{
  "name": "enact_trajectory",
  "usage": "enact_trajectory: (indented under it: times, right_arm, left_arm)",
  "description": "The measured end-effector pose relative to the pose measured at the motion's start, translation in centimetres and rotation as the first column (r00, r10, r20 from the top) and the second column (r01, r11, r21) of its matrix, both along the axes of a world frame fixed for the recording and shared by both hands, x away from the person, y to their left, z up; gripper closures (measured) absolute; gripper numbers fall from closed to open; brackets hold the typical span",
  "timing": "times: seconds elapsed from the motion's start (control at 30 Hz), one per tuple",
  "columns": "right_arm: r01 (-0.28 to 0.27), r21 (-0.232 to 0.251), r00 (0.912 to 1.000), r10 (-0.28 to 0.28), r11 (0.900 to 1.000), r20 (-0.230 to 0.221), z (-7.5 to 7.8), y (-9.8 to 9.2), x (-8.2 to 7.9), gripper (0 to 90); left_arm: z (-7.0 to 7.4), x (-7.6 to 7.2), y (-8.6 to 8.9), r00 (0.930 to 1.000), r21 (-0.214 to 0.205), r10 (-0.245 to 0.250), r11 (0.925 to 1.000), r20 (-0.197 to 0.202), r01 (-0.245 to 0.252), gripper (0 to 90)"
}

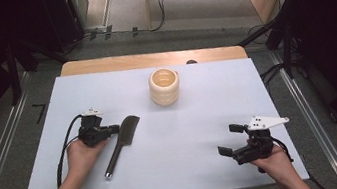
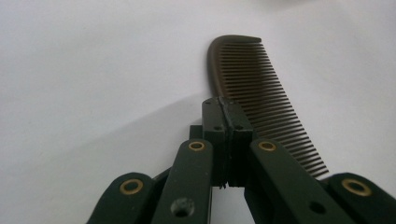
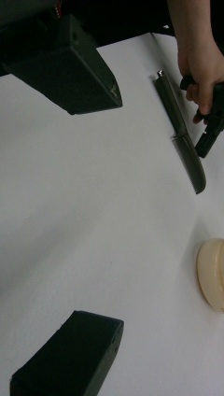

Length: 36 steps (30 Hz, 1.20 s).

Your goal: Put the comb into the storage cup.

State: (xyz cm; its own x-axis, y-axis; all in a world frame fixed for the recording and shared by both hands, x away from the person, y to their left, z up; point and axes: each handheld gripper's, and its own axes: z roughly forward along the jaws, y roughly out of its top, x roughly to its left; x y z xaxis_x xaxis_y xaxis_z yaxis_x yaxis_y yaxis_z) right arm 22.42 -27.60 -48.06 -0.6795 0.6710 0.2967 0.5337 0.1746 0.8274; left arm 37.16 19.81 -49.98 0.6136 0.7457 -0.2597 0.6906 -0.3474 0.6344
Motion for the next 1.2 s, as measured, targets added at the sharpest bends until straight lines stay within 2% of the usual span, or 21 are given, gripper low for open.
enact_trajectory:
  times: [0.33,0.93,1.0,1.07,1.2]
  right_arm:
    - [0.002,-0.001,1.0000,-0.002,1.0000,-0.001,0.0,0.0,0.0,0.0]
    - [-0.001,-0.011,1.0000,0.001,0.9999,-0.006,-0.1,0.1,0.1,0.0]
    - [-0.001,-0.011,1.0000,0.001,0.9999,-0.006,-0.1,0.1,0.0,0.0]
    - [-0.002,-0.011,1.0000,0.002,0.9999,-0.007,-0.1,0.1,0.0,0.0]
    - [-0.002,-0.011,1.0000,0.002,0.9999,-0.006,-0.1,0.1,0.0,0.0]
  left_arm:
    - [-0.2,0.3,-1.3,0.9994,-0.006,-0.032,0.9995,0.013,0.032,90.0]
    - [-0.2,0.1,-1.9,0.9978,-0.001,-0.064,0.9979,0.018,0.064,90.0]
    - [-0.2,0.2,-1.8,0.9979,-0.010,-0.063,0.9979,0.016,0.063,89.7]
    - [-0.2,0.2,-1.7,0.9982,-0.017,-0.058,0.9982,0.016,0.058,85.8]
    - [0.3,0.2,-1.2,0.9981,-0.014,-0.044,0.9989,0.044,0.044,75.0]
